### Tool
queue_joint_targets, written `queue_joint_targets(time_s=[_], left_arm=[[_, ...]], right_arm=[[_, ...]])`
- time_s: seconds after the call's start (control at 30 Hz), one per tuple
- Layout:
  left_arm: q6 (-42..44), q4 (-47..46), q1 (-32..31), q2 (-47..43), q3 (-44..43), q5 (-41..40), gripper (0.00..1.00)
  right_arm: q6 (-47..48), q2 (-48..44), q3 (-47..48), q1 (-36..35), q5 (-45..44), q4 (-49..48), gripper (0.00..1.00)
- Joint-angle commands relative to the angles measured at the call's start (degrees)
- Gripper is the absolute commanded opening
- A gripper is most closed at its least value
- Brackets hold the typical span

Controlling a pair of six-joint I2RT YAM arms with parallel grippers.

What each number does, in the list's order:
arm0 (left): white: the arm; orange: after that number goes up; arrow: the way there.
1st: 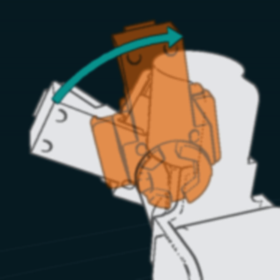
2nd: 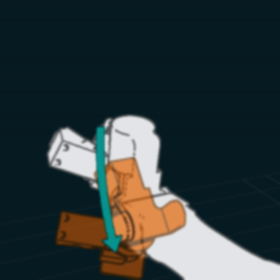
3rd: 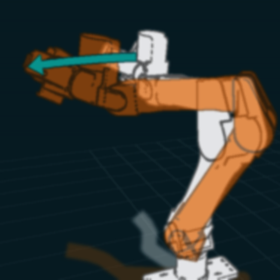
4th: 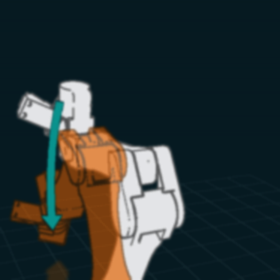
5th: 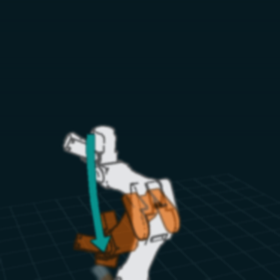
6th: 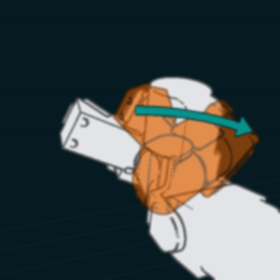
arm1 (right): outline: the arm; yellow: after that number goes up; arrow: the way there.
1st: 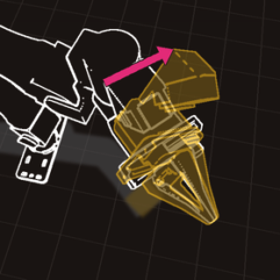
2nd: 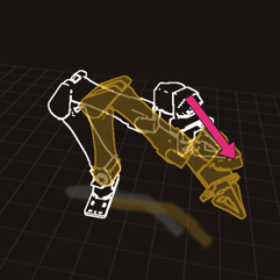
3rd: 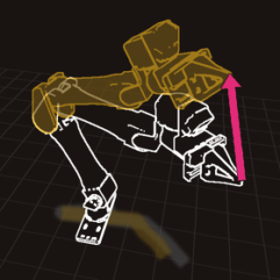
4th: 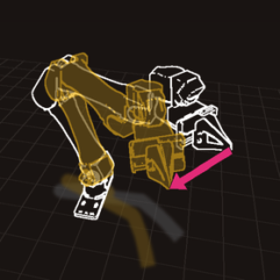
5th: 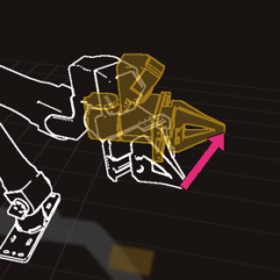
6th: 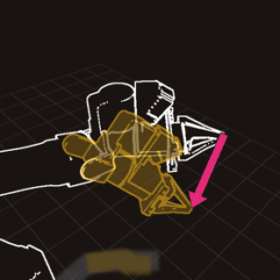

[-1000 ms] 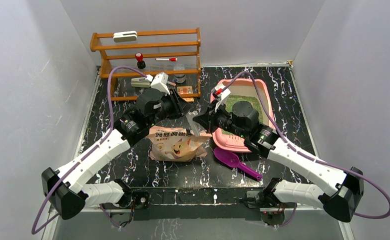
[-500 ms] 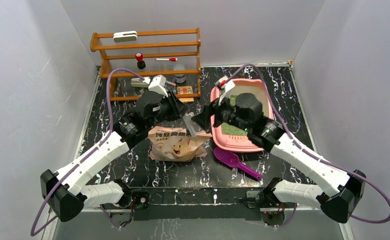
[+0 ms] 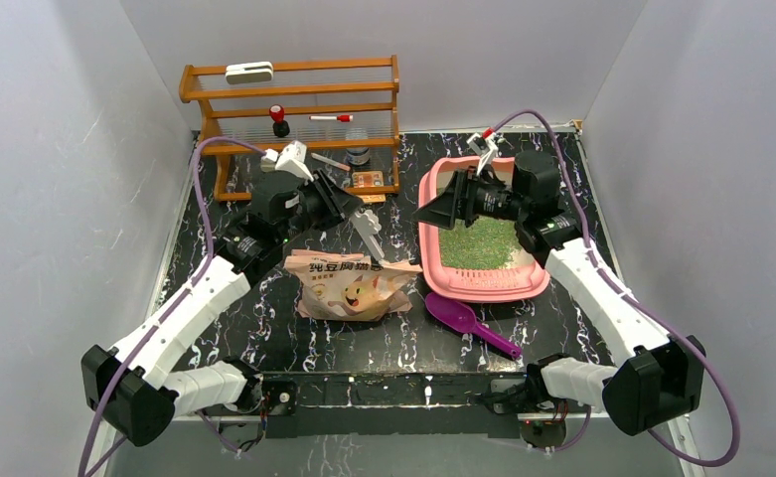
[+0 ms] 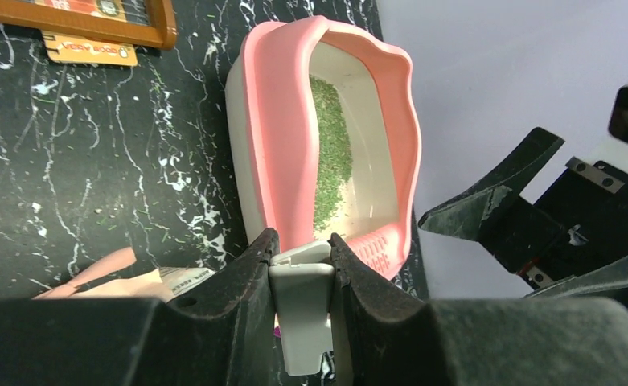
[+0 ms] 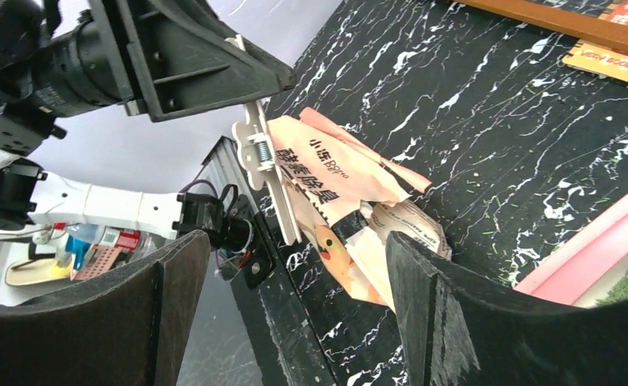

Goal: Fill the litter box with clean litter
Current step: Clamp the cat litter bag at the center of the board.

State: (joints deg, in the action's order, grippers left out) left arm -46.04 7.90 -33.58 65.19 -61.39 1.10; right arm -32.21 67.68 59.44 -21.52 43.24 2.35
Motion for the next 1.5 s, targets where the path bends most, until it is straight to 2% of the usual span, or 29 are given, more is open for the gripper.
queue_joint_targets(time_s=[0.0, 0.1, 0.2, 0.27, 0.4, 0.57, 0.8, 1.47], left_arm=[[-4.91, -4.31, 1.41, -0.17, 1.58, 6.64, 0.0], [-4.64, -1.73, 1.42, 1.42, -0.49, 7.98, 0.0], [-5.52, -2.93, 1.42, 1.18, -0.19, 9.37, 0.0], [-5.77, -3.61, 1.42, 0.67, 0.54, 9.29, 0.0], [-5.41, -2.06, 1.42, 0.99, -0.25, 9.72, 0.0], [-5.63, -2.84, 1.42, 1.57, -0.83, 10.39, 0.0], [-5.51, -2.75, 1.42, 1.7, -1.15, 10.76, 0.0], [-5.61, -3.36, 1.41, 2.05, -0.73, 10.24, 0.0]], right_arm=[[1.6, 0.65, 2.36, -1.55, 3.65, -2.55, 0.86], [5.43, 2.52, 4.97, -6.84, -0.97, 1.48, 0.83], [8.72, 4.31, 7.84, -10.91, -7.14, 4.06, 0.81], [9.8, 5.64, 9.38, -12.46, -8.55, 4.62, 0.75], [11.32, 7.29, 12.01, -14.52, -10.34, 6.02, 0.73], [12.04, 8.69, 13.53, -16.0, -10.32, 6.79, 0.61], [13.55, 9.72, 14.68, -17.14, -13.01, 9.19, 0.53], [12.91, 10.99, 15.51, -17.86, -15.41, 9.06, 0.44]])
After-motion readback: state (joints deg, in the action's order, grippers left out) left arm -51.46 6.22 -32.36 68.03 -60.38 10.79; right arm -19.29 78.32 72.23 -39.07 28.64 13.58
